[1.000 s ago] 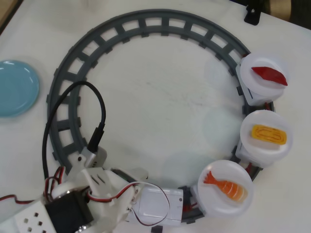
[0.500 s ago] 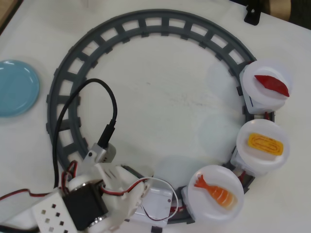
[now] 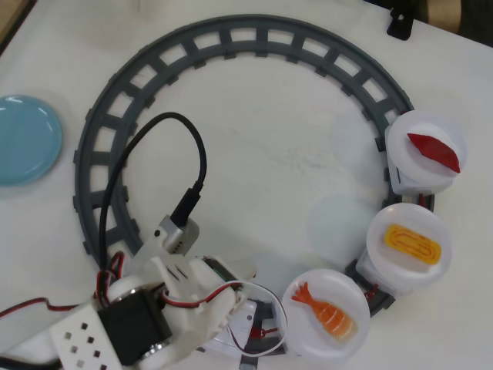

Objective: Pick up the sushi from the Shinkansen and put it on the blue dish

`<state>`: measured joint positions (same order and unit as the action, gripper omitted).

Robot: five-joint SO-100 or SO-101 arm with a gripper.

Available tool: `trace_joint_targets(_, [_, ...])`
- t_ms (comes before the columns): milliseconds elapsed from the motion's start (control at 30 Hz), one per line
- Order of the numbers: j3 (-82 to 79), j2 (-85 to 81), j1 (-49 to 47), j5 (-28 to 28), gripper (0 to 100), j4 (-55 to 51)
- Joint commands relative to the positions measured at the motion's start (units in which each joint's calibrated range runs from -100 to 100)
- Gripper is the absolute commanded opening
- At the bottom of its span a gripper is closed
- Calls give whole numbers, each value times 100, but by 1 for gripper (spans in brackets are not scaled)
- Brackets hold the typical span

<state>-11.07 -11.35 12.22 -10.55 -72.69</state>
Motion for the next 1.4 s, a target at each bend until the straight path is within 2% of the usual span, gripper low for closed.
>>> trace_joint_targets(0, [323,-23,107,171,20,80])
trace_joint_targets(367, [404,450,433,464,20,309])
trace_joint_targets(767, [404,649,503,433,20,700])
trace_joint_targets(1367, [232,699,741,433,20,691])
